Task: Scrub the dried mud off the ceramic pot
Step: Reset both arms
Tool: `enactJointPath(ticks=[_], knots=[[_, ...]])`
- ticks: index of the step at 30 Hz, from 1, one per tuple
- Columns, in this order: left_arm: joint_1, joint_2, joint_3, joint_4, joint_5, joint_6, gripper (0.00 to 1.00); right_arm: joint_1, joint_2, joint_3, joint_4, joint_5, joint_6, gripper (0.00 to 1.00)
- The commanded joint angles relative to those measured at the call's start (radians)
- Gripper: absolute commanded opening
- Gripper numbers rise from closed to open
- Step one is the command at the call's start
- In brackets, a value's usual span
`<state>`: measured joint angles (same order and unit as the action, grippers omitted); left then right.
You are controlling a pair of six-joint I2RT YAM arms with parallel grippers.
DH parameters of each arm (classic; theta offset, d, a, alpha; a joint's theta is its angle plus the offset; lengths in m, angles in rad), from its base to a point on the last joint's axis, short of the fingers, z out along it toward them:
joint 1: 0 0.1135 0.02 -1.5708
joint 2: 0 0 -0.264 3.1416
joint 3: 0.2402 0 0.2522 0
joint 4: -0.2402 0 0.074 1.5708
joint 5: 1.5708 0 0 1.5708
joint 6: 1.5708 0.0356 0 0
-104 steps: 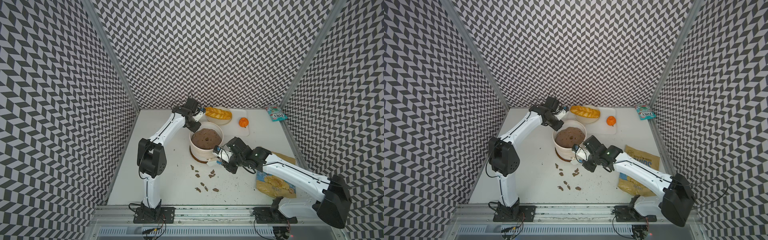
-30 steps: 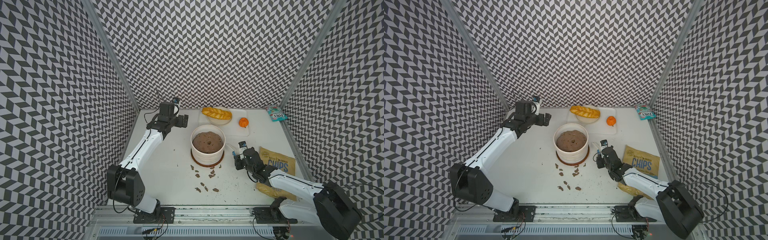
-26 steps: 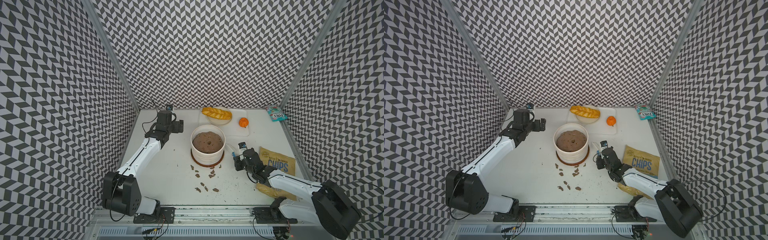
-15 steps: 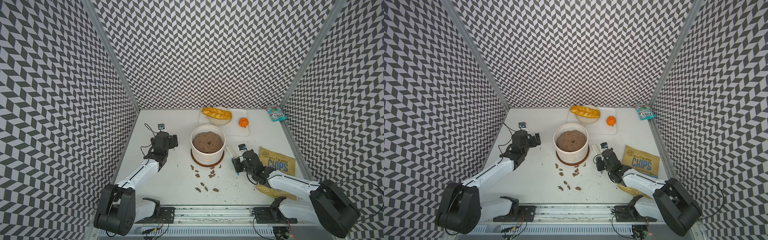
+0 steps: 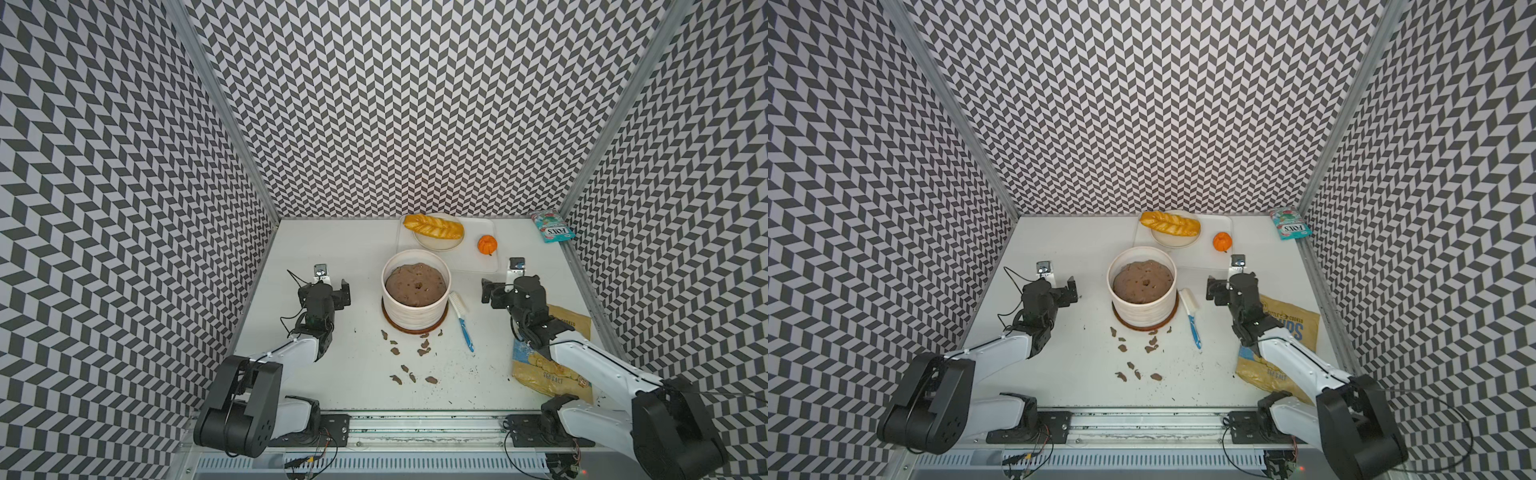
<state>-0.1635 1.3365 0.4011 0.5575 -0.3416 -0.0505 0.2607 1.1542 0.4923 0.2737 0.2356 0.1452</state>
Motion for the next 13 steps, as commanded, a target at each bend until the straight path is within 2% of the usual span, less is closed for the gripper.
enactJointPath(ticks=[1, 5, 8, 13], knots=[[0.042, 0.055, 0.011, 0.187, 0.071, 0.031, 1.00, -0.124, 0.003, -0.106, 0.378, -0.041, -0.055, 1.00], [0.089, 0.101, 0.021, 0.260, 0.100, 0.030, 1.00, -0.183, 0.115, -0.167, 0.639, -0.106, -0.119, 1.00], [0.140, 0.105, 0.010, 0.306, 0.177, 0.004, 1.00, -0.192, 0.194, -0.197, 0.771, -0.132, -0.161, 1.00], [0.148, 0.137, 0.032, 0.292, 0.257, 0.026, 1.00, -0.201, 0.229, -0.204, 0.792, -0.150, -0.164, 1.00]])
